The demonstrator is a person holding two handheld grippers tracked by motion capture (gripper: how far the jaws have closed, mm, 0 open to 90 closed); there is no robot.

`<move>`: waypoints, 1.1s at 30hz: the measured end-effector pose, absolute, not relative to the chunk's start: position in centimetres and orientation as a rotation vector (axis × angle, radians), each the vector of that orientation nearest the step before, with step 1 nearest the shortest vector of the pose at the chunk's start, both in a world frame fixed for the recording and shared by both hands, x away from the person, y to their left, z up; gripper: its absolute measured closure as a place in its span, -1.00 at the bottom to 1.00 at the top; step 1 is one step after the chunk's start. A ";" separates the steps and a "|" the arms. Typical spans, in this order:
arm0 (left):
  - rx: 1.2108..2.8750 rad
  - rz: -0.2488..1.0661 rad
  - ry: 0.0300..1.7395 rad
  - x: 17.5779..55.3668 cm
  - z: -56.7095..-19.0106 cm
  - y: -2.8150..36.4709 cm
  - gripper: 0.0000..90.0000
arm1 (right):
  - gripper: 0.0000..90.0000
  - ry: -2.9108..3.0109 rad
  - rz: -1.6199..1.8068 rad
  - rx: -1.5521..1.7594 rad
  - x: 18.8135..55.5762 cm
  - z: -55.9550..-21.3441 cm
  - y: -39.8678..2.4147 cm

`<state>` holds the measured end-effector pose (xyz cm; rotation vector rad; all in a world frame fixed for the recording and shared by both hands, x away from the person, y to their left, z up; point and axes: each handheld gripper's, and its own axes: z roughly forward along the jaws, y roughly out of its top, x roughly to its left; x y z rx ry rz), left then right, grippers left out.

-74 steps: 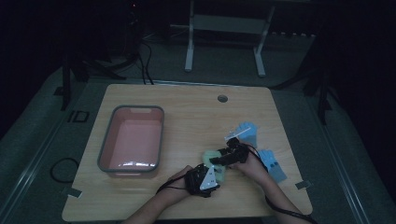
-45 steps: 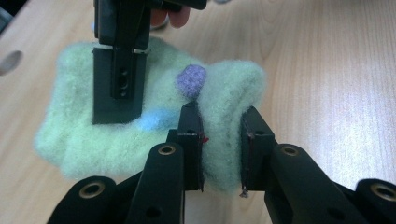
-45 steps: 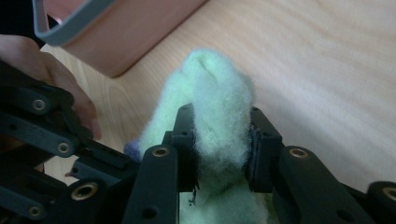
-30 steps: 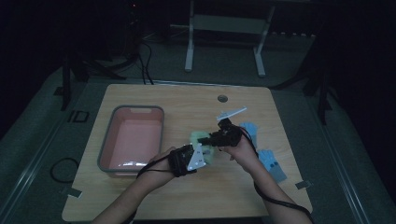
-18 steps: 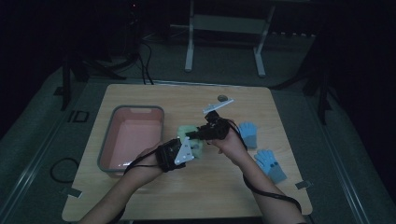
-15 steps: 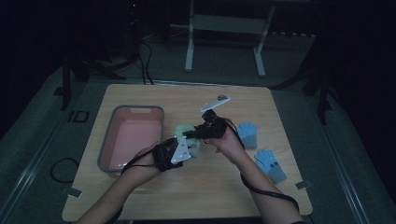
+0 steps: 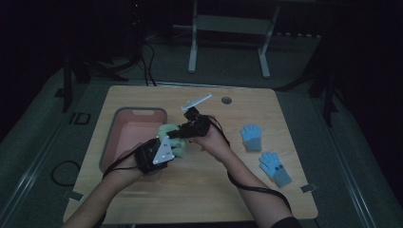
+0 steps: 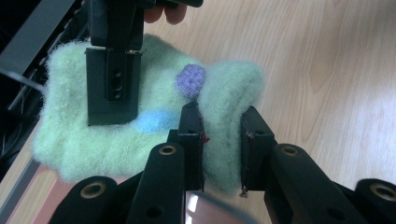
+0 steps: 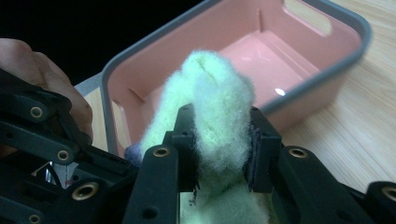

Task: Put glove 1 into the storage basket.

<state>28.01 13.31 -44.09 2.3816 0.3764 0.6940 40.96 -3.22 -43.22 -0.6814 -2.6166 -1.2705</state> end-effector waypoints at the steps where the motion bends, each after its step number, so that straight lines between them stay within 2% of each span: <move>1: 2.383 0.700 0.381 27.9 -44.1 13.8 0.67 | 0.56 -2.615 -1.267 -0.674 40.9 -43.2 -2.7; 16: 2.407 0.722 0.499 26.9 -45.4 20.5 0.67 | 0.56 -2.590 -1.228 -0.595 41.1 -44.7 5.8; 23: 2.406 0.727 0.495 27.2 -46.4 21.2 0.67 | 0.56 -2.577 -1.213 -0.612 41.5 -45.9 6.9; 33: 2.474 0.577 0.528 30.0 -48.9 21.8 0.67 | 0.55 -2.635 -1.123 -0.665 42.7 -48.3 7.9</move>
